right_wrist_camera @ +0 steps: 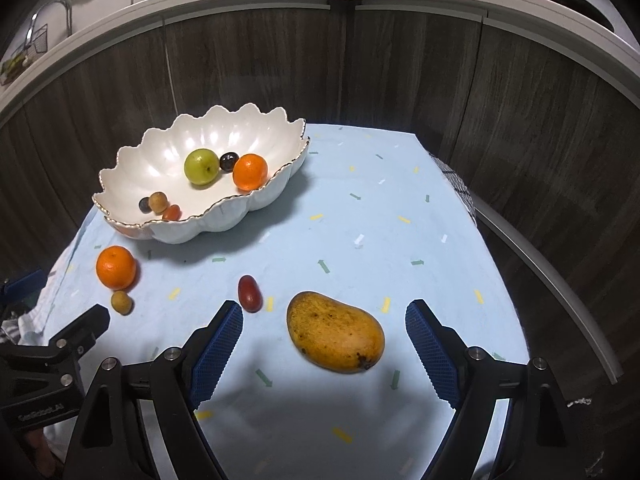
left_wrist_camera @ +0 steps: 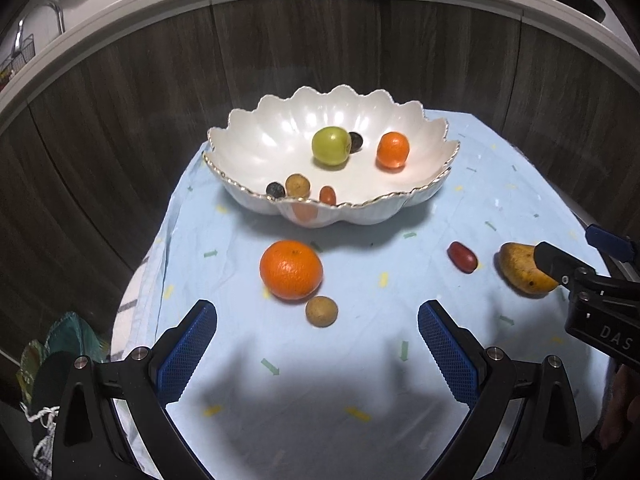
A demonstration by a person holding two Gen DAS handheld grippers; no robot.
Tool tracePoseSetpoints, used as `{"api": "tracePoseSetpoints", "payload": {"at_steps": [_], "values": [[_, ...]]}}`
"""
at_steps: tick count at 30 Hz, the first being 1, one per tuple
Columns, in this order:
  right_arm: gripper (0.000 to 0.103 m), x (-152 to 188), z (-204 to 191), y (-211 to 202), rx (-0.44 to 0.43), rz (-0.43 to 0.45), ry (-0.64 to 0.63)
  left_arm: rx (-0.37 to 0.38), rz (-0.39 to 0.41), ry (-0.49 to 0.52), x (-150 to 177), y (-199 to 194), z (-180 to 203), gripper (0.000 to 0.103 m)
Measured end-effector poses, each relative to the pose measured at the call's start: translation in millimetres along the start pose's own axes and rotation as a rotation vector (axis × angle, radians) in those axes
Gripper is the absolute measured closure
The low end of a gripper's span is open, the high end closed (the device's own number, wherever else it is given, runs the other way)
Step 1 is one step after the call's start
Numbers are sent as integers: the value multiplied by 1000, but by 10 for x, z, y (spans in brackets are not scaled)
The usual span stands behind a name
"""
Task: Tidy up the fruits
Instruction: 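Withdraw both tools from the bowl toward the remaining fruits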
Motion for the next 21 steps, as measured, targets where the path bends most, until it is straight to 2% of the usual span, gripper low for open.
{"api": "tracePoseSetpoints", "payload": {"at_steps": [7, 12, 15, 21], "values": [[19, 48, -73, 95, 6, 38, -41, -40, -4, -20, 104, 131, -79, 1], [19, 137, -77, 192, -1, 16, -29, -52, 9, -11, 119, 202, -75, 4], [19, 179, -44, 250, 5, 1, -18, -43, -14, -2, 175, 273, -34, 10], [19, 241, 0, 343, 15, -19, -7, -38, -31, -6, 222, 350, -13, 14]]}}
Point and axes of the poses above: each gripper's, at about its wrist camera, not at the fingertips, and y roughly the way its jaws point, z to its right, x to its underside, the point moved 8 cm from there along y, roughly the way its jaws point, and after that the axes turned 14 degrees about z, right-handed, at the moved point
